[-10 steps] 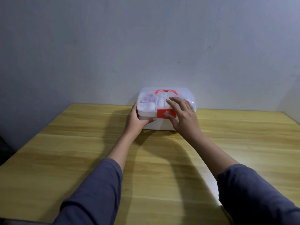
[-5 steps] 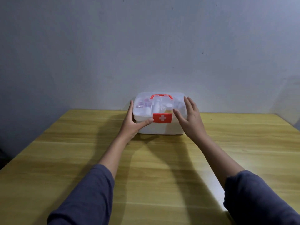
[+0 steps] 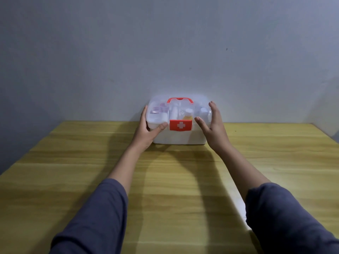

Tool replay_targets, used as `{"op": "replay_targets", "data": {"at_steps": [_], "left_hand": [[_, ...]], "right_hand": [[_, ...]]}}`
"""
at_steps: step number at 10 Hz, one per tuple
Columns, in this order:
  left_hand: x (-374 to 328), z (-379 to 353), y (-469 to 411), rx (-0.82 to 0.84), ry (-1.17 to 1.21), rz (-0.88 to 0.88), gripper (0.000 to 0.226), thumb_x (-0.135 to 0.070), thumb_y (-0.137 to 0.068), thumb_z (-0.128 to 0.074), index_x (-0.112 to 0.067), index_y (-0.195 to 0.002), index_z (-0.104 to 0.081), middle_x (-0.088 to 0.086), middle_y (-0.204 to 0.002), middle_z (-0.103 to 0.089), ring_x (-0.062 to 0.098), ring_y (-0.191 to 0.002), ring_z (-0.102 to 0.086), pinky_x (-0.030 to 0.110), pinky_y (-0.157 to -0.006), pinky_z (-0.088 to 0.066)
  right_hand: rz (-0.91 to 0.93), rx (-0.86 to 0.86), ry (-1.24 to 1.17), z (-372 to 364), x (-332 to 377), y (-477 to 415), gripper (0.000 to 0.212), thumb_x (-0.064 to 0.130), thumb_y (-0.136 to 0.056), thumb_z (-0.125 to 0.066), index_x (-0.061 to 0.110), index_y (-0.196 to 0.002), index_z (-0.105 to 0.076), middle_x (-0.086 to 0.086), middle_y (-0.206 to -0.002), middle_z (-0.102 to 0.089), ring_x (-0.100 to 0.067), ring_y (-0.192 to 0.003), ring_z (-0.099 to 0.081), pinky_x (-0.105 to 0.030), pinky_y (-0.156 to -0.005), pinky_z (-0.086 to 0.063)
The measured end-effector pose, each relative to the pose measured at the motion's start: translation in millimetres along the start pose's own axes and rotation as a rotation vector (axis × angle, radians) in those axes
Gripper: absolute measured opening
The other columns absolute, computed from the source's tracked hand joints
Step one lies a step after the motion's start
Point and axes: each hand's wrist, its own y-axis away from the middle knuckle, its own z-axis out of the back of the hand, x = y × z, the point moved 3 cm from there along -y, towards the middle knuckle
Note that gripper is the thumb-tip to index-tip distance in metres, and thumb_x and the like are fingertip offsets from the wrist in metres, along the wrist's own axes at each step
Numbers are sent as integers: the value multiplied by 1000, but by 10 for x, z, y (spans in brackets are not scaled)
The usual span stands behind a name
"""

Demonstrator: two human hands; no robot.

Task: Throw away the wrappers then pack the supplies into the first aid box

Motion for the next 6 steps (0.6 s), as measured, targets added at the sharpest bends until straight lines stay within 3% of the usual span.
{"op": "replay_targets", "data": {"at_steps": [1, 2, 4, 5, 6], "left_hand": [[-29, -3, 9, 0, -17, -1, 90, -24, -82, -72, -21, -151, -13, -1, -157, -24, 11, -143, -25, 26, -114, -24], [-70, 13, 23, 33, -39, 37, 97, -32, -80, -73, -22, -151, -9, -1, -158, -23, 15, -144, -25, 33, -117, -25], [-231, 40, 110, 37, -192, 126, 100, -41, -81, -70, -19, -153, -3, 0, -160, -18, 18, -146, -20, 28, -113, -23], [-318, 69, 315, 45, -270, 163, 91, -46, -82, -66, -18, -152, -14, 2, -156, -27, 20, -143, -28, 26, -107, -29], [-221, 61, 659, 103, -455, 231, 87, -48, -88, -57, -12, -152, -9, 7, -162, -8, 22, -149, -10, 33, -117, -15]], "right_hand": [[-7, 18, 20, 12, 11, 0, 72, 36, -91, -53, 14, -147, -14, -3, -157, -15, -15, -144, -15, -21, -109, -14], [-21, 38, 64, 34, 59, 11, 73, 38, -91, -52, 13, -147, -13, -5, -157, -14, -18, -144, -15, -28, -114, -16], [-70, 121, 246, 129, 198, 33, 74, 41, -91, -51, 8, -147, -15, -9, -157, -16, -22, -145, -16, -38, -118, -19], [-175, 139, 282, 247, 223, 164, 72, 43, -93, -44, 3, -146, -15, -13, -156, -18, -24, -144, -17, -38, -118, -19], [-222, 200, 329, 303, 96, 491, 66, 40, -95, -43, 0, -142, -21, -15, -152, -25, -26, -140, -24, -35, -112, -23]]}}
